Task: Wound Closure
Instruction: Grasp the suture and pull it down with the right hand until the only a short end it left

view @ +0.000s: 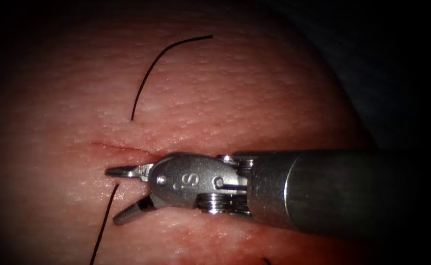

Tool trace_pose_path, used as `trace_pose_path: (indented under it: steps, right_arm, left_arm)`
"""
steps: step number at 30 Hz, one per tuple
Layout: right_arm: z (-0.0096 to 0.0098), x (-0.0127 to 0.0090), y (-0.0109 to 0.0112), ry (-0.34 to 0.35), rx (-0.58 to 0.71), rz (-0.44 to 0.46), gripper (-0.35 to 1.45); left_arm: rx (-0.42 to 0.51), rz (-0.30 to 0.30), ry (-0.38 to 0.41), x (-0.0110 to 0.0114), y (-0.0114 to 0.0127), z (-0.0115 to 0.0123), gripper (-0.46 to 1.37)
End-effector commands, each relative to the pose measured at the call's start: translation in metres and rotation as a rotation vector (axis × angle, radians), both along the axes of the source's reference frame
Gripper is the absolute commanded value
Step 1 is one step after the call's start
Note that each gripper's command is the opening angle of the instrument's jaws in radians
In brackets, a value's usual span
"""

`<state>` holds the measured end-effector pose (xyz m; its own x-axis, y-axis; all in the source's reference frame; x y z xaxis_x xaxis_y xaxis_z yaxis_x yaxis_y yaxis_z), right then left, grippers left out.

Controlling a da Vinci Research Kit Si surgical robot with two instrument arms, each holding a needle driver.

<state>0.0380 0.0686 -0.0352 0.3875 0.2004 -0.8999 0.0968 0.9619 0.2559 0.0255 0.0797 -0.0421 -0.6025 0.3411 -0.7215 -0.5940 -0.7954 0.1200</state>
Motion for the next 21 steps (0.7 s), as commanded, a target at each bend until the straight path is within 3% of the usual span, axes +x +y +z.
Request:
trace_pose_path:
  steps: [1, 5, 7, 8, 10, 21]
  right_arm:
    - [0.0005, 0.0, -0.0001, 0.001, -0.003, -0.009, 1.23]
    - [0.0013, 0.0, -0.0006, 0.002, -0.01, -0.017, 1.11]
    - [0.0015, 0.0, -0.0008, 0.006, -0.008, -0.026, 0.88]
    - [0.0015, -0.0001, -0.0008, 0.012, -0.011, -0.035, 0.59]
    - [0.0014, -0.0004, -0.0009, 0.019, 0.021, -0.044, -0.35]
    - [-0.0005, -0.0017, -0.003, 0.001, 0.056, -0.122, -0.35]
  left_arm:
    - [0.009, 0.012, -0.007, -0.0002, 0.0, 0.0, -0.35]
    - [0.008, 0.018, -0.009, -0.0007, -0.0001, 0.0, -0.35]
    - [0.009, 0.019, -0.01, -0.0008, -0.0002, 0.0, -0.35]
    - [0.009, 0.019, -0.01, -0.0009, -0.0002, 0.0, -0.35]
    - [0.009, 0.018, -0.01, -0.0009, -0.0002, 0.0, -0.35]
    - [0.011, 0.026, -0.009, -0.001, -0.0003, 0.0006, -0.35]
